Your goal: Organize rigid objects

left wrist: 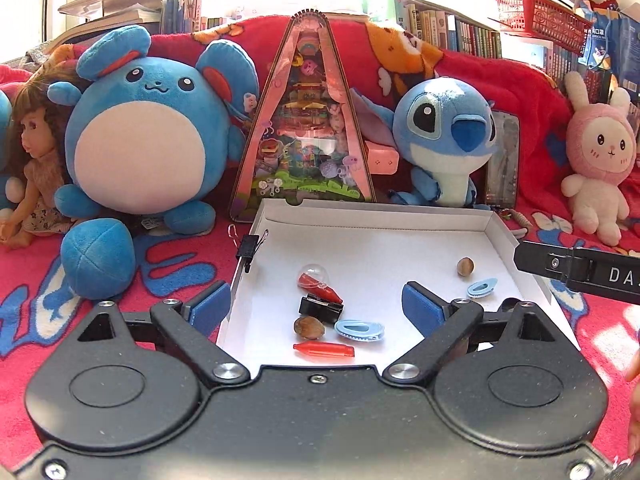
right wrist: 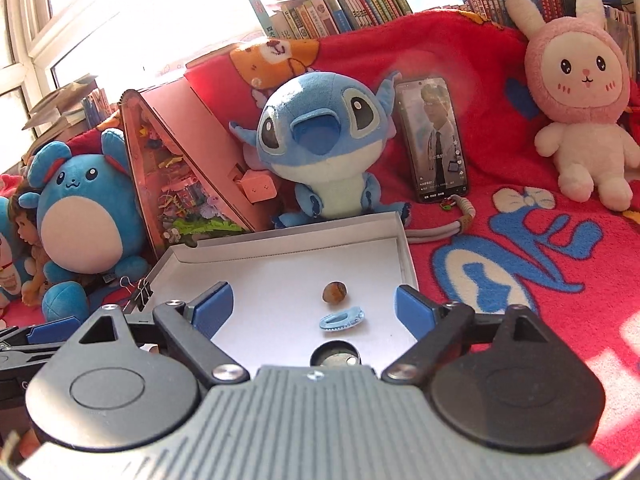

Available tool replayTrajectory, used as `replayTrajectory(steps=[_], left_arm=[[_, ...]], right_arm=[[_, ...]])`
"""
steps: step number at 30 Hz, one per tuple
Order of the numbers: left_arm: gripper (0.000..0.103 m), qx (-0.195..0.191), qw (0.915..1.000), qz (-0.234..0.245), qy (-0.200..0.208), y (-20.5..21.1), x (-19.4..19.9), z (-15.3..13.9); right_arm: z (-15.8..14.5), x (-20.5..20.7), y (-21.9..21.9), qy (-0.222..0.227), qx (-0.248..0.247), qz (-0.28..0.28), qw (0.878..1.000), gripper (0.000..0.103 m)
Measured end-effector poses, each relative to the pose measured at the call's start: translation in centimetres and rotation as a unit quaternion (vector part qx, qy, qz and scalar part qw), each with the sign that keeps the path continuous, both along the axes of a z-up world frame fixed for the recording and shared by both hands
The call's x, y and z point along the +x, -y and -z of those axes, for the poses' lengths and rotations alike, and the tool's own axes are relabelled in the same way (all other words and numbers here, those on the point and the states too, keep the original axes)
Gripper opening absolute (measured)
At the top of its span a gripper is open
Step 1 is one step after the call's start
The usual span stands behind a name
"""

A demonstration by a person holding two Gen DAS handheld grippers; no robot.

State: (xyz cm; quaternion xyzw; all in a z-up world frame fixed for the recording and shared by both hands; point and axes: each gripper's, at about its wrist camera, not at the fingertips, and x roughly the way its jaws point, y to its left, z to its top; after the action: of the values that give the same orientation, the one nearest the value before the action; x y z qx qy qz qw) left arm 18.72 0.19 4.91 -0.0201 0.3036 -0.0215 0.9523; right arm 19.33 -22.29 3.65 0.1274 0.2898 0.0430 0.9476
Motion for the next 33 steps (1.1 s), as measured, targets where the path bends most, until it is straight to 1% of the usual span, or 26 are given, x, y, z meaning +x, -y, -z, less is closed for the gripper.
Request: replayTrajectory(steps=[2, 6, 9, 11, 14, 16, 20, 25, 28, 33], left_arm=[[0.093, -0.001, 0.9999, -0.004, 0.012, -0.2, -2.1, 0.1], [0.094, 0.001, 0.9998, -0.006, 0.019, -0.5, -5.7, 1.1], [0.094, 0.005, 0.9998, -0.002, 0.019, -0.5, -7.4, 2.3], [0.094, 0.015, 0.9998, 0.002, 0.014, -0.3, -8.1, 3.3], [0.094, 0.031, 0.9995, -0.004, -0.005, 0.0, -8.2, 4.9], [0.094, 0.029, 0.9995, -0.007, -0.006, -0.1, -8.2, 5.7], [0.094, 0.021, 0.9996, -0.016, -0.013, -0.4, -8.0, 6.7], [0.095, 0.013, 0.9992, -0.020, -0.032, -0.7, -7.4, 7.9], [0.098, 0.010, 0.9992, -0.019, -0.033, -0.8, -7.4, 8.0], [0.103, 0.022, 0.9987, -0.022, -0.039, -0.5, -7.1, 8.2]], right_arm=[[0.1, -2.1, 0.0, 0.020, -0.008, 0.005, 1.000, 0.103], [0.7, -6.1, -0.7, 0.055, -0.038, -0.002, 0.998, 0.103], [1.5, -8.4, -1.2, 0.062, -0.053, -0.009, 0.997, 0.103], [2.3, -9.4, -1.4, 0.057, -0.062, -0.007, 0.996, 0.103], [3.7, -9.5, -1.9, 0.041, -0.089, -0.007, 0.995, 0.103], [4.8, -9.5, -2.4, 0.026, -0.113, -0.008, 0.993, 0.103], [6.3, -9.2, -3.2, 0.006, -0.143, -0.018, 0.990, 0.103], [7.5, -8.2, -3.7, -0.043, -0.150, -0.032, 0.987, 0.103], [7.7, -8.3, -3.5, -0.046, -0.142, -0.031, 0.988, 0.103], [7.8, -8.3, -3.5, -0.048, -0.136, -0.030, 0.989, 0.103]])
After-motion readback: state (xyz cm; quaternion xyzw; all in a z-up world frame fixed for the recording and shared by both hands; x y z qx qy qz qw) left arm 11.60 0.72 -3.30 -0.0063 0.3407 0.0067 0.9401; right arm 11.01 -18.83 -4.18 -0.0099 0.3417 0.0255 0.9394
